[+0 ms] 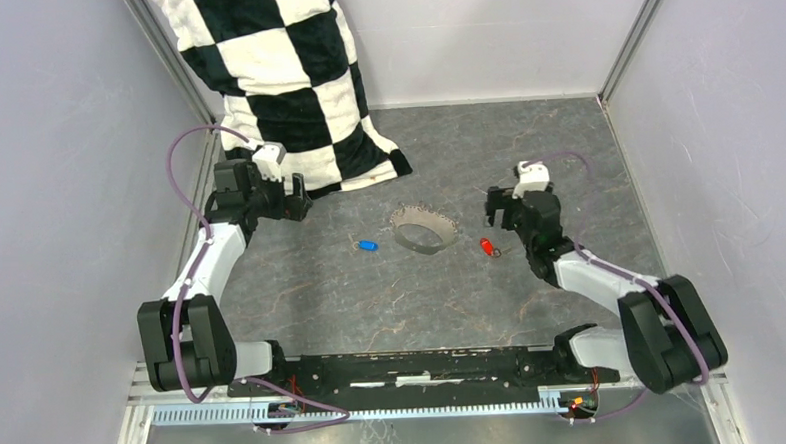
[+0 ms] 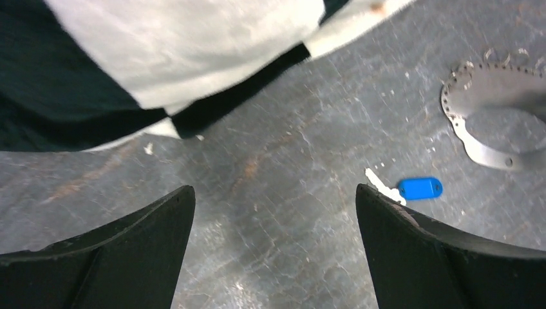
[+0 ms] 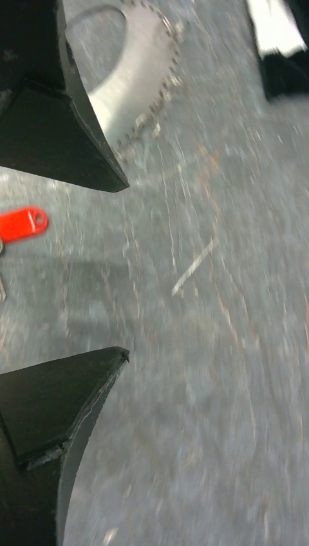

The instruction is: Put the keys on the keyring

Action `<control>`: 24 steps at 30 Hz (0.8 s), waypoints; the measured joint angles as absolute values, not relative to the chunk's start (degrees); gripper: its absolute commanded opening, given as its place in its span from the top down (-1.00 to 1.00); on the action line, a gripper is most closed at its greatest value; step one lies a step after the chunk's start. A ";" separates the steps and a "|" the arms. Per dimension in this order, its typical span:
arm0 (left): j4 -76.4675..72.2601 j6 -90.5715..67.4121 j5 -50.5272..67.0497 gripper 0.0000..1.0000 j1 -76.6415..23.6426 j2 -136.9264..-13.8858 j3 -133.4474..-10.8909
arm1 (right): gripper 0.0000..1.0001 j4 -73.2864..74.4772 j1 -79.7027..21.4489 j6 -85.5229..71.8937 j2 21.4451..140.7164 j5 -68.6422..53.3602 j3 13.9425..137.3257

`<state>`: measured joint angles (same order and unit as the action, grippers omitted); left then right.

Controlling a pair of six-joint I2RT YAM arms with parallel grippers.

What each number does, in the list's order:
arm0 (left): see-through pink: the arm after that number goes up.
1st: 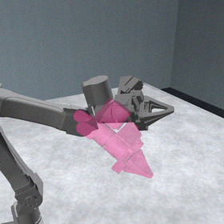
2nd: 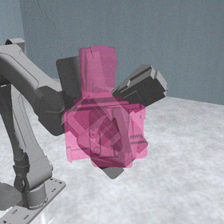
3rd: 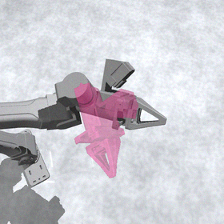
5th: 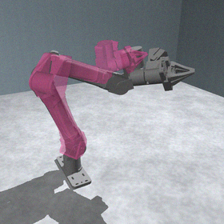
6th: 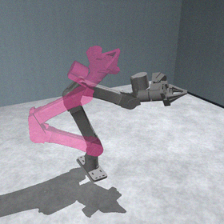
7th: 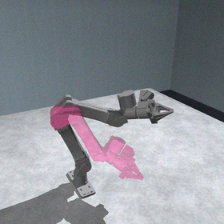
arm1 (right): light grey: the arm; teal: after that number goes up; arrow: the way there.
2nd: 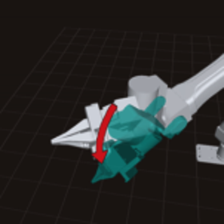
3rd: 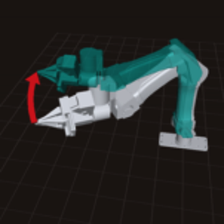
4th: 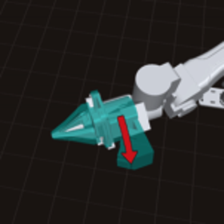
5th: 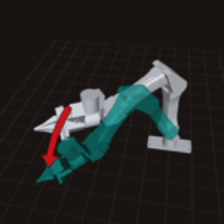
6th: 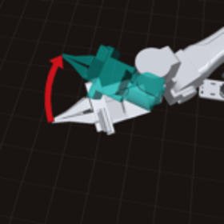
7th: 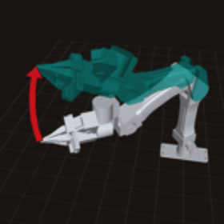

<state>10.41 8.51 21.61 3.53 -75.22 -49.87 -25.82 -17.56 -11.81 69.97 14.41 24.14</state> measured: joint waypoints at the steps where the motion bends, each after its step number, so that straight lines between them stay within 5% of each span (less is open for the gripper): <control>1: 11.94 8.99 22.15 -1.00 3.33 -75.55 -50.09 | -0.96 -25.47 -18.37 -11.70 71.46 12.93 25.17; 9: 19.79 11.44 23.24 -1.00 1.04 -76.66 -52.03 | -0.85 -23.53 -23.00 -11.97 83.29 -0.23 31.62; 24: 24.21 14.15 23.14 -1.00 0.78 -73.28 -52.03 | -0.33 -13.67 -31.90 -18.46 89.93 5.67 37.30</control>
<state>24.21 14.15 23.14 0.78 -73.28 -52.03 -13.67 -31.90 -18.46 89.93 5.67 37.30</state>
